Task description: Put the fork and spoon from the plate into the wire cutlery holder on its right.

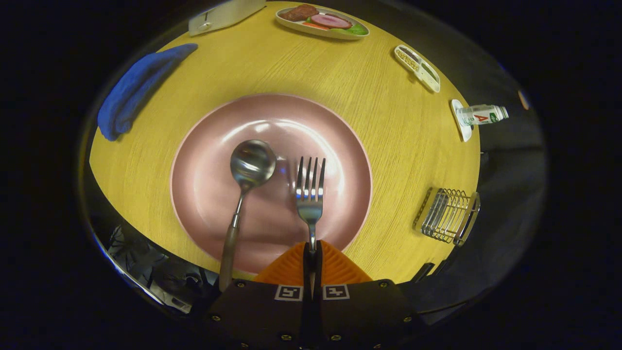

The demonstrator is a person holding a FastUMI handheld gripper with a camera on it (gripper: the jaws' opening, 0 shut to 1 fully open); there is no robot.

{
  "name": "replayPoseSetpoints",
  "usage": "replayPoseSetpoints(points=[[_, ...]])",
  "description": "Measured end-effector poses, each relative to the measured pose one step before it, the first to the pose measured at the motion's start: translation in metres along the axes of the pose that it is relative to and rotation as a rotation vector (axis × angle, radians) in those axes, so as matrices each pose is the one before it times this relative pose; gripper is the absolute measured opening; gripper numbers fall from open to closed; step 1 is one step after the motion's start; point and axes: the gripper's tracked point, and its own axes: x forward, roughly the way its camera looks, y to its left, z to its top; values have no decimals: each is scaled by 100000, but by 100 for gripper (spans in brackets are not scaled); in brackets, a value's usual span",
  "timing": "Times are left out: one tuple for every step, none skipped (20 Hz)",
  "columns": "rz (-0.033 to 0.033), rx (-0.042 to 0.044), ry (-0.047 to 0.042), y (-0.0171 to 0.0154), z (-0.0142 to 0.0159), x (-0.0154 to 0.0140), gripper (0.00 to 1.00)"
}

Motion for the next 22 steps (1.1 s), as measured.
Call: replayPoseSetpoints(points=[[-321,2344,249,-249,68,-412,1],[84,2690,130,-192,134,-277,1],[140,3216,3,-238,181,-453,1],[-429,3454,484,-369,-6,-414,1],[-1179,3084,993,-718,-13,-590,1],[-1571,3076,1253,-764,-144,-355,1],[-1474,2434,1146,-909,-11,-550,0],[-1152,2244,864,-866,-43,-418,0],[-1195,2262,626,-967,92,-516,1],[-982,2156,845,-969,34,-360,1],[-1322,2223,1110,-1031,130,-376,1],[-1264,2395,1223,-1057,-108,-368,0],[-773,2822,944,-1104,116,-373,1],[-191,3112,627,-931,279,-187,0],[140,3018,507,-976,350,-180,1],[-177,2763,601,-950,54,-107,0],[-290,2591,830,-1076,206,-129,1],[-317,2611,1187,-1004,-32,19,1],[-136,2547,1538,-944,71,113,0],[100,2306,1499,-790,40,286,0],[387,1700,1524,-809,118,210,1],[184,1656,1382,-760,116,392,1]])
